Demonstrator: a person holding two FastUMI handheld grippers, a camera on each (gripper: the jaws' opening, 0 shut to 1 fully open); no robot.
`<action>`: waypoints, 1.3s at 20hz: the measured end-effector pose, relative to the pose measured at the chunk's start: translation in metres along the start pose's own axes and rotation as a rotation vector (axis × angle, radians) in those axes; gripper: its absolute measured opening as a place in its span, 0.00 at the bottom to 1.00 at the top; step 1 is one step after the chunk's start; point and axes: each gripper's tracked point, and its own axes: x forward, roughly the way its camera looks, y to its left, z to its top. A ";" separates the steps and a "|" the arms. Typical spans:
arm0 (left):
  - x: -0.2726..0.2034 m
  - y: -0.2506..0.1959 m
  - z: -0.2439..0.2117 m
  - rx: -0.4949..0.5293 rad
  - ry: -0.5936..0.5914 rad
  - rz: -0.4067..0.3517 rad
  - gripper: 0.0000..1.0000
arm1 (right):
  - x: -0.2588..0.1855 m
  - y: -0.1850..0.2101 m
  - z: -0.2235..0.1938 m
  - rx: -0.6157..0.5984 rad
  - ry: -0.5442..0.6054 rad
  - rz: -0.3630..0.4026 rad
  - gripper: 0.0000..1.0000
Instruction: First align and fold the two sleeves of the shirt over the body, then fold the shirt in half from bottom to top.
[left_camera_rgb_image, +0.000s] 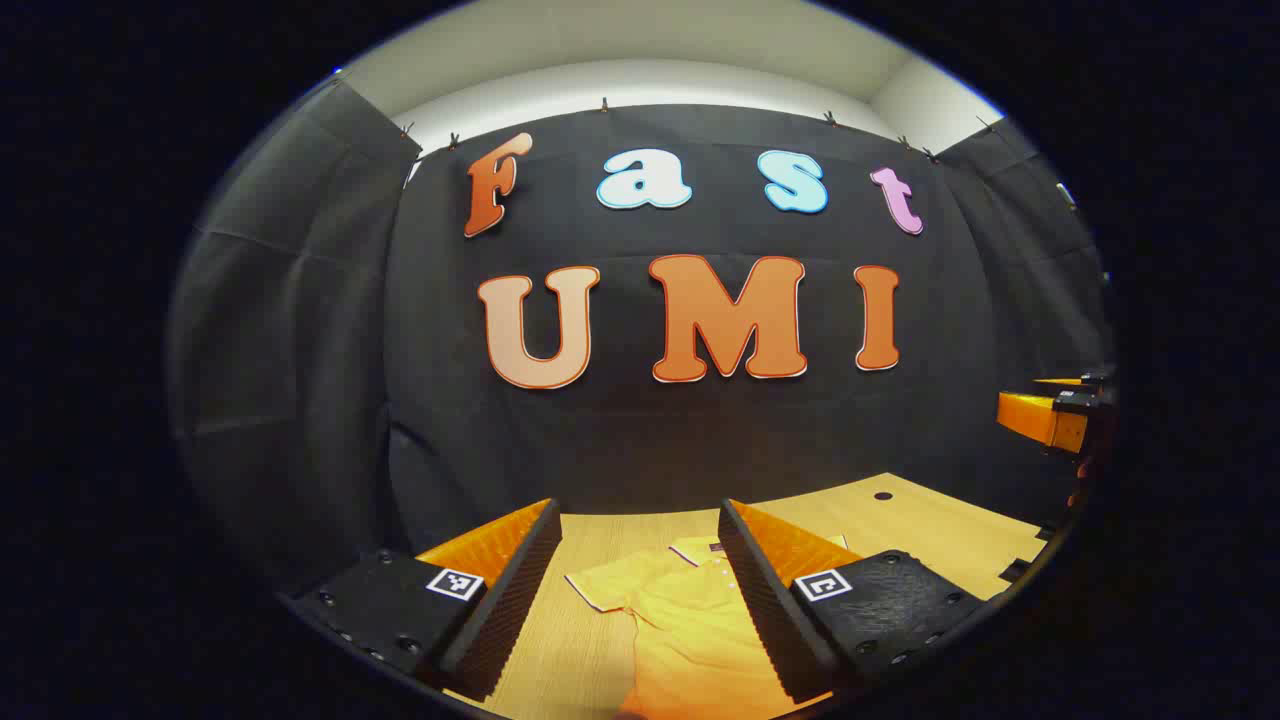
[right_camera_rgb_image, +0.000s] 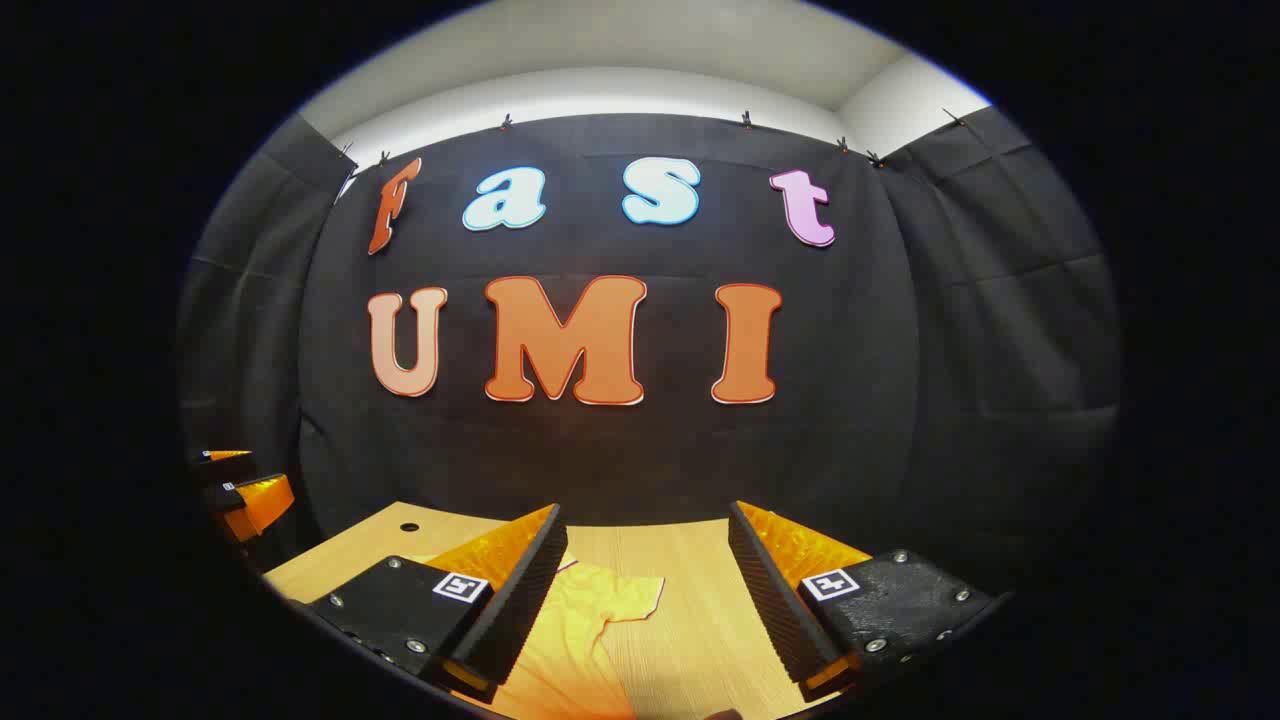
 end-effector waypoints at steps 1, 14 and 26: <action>0.001 -0.001 0.005 0.003 -0.007 0.006 0.96 | 0.007 0.002 0.000 0.005 -0.003 0.012 0.98; 0.032 -0.019 0.012 -0.014 0.013 0.000 0.97 | 0.049 0.024 -0.001 0.009 0.017 0.092 1.00; 0.071 -0.015 0.044 -0.075 -0.044 -0.014 0.97 | 0.056 0.034 0.000 -0.011 0.032 0.099 0.98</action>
